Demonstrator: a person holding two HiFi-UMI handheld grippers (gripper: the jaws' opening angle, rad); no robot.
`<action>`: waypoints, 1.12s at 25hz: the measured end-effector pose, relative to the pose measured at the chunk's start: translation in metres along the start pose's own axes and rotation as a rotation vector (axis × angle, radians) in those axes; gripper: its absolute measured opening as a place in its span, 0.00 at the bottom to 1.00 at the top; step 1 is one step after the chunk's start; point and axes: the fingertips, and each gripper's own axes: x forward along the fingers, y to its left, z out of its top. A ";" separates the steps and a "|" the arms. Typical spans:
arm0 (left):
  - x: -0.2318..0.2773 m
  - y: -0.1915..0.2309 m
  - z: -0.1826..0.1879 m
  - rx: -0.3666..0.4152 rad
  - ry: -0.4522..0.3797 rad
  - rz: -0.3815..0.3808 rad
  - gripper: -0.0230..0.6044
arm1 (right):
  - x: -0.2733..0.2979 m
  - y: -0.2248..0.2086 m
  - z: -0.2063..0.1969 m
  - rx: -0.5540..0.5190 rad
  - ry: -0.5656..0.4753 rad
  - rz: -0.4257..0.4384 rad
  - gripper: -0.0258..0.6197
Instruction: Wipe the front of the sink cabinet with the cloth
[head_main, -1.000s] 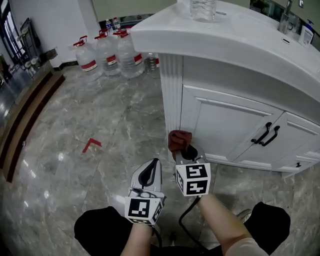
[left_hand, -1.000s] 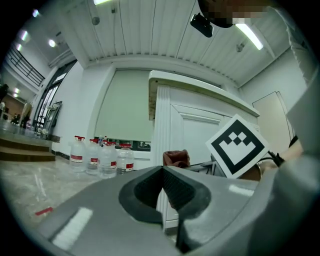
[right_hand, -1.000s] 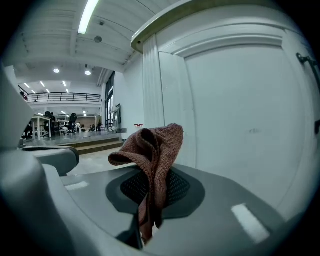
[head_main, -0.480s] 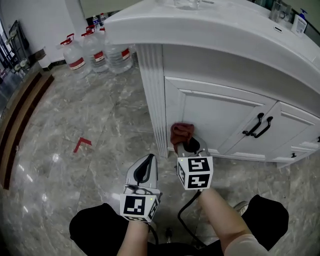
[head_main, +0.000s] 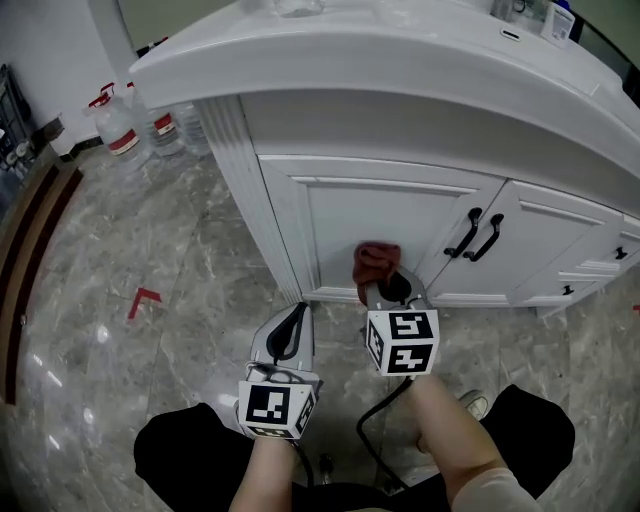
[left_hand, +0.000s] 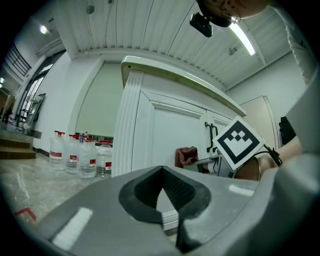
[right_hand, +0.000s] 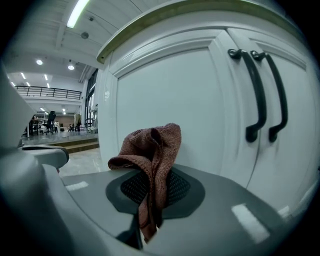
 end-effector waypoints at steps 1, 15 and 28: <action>0.002 -0.005 0.000 0.000 -0.001 -0.008 0.04 | -0.004 -0.007 0.000 0.002 0.000 -0.011 0.16; 0.023 -0.055 -0.007 0.027 0.019 -0.096 0.04 | -0.051 -0.094 -0.012 0.067 0.033 -0.176 0.16; 0.011 0.002 -0.031 0.022 0.050 -0.001 0.04 | -0.018 -0.013 -0.051 0.091 0.094 -0.041 0.16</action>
